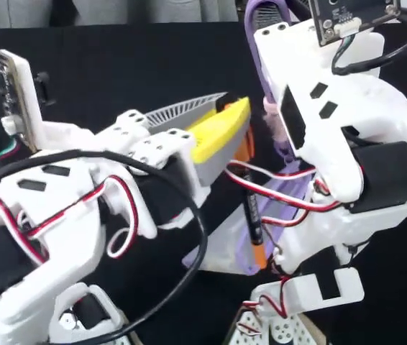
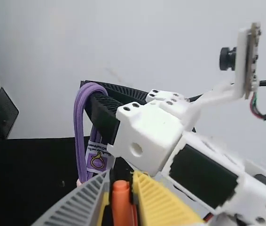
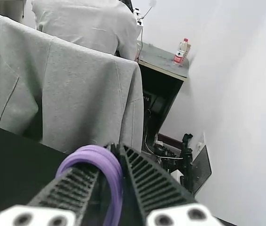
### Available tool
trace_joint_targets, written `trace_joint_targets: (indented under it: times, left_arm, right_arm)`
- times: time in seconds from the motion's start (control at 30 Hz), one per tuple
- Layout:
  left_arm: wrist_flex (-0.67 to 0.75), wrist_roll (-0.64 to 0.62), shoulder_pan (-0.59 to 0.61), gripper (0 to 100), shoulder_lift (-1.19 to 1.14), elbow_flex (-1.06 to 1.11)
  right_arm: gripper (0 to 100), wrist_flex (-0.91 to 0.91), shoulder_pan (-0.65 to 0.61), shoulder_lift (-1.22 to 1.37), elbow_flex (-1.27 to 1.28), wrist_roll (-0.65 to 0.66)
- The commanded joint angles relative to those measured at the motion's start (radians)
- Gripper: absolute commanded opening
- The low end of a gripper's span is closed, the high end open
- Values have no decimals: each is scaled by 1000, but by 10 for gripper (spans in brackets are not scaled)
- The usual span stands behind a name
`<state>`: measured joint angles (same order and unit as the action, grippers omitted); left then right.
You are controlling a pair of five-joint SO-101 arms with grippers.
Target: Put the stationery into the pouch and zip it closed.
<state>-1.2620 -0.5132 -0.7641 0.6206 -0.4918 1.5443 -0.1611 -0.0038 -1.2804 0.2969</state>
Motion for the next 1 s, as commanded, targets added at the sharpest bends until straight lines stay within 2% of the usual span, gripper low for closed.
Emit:
trace_joint_targets:
  times: [0.0,0.13,0.23,0.3,0.37,0.57,0.73,0.83,0.97]
  left_arm:
    - [299,29,-2,29,203,429]
    - [680,94,-42,29,457,865]
    - [911,265,-82,29,641,1145]
    - [990,367,-105,29,730,1283]
    - [997,423,-113,29,756,1369]
    - [997,453,-107,29,769,1457]
    - [936,681,-107,33,769,1500]
    - [853,680,-107,59,770,1491]
    - [690,589,-107,155,770,1399]
  right_arm:
    - [11,-26,-6,1,-5,-11]
    - [11,-21,-6,-1,-5,-11]
    - [11,-23,-6,2,-5,-11]
    - [11,-25,-6,2,-5,-11]
    - [11,-23,-6,2,-5,-11]
    - [11,-26,-6,4,1,-8]
    - [11,-26,-6,4,2,-5]
    - [11,-26,-6,4,2,-5]
    - [11,-26,-6,4,2,-3]
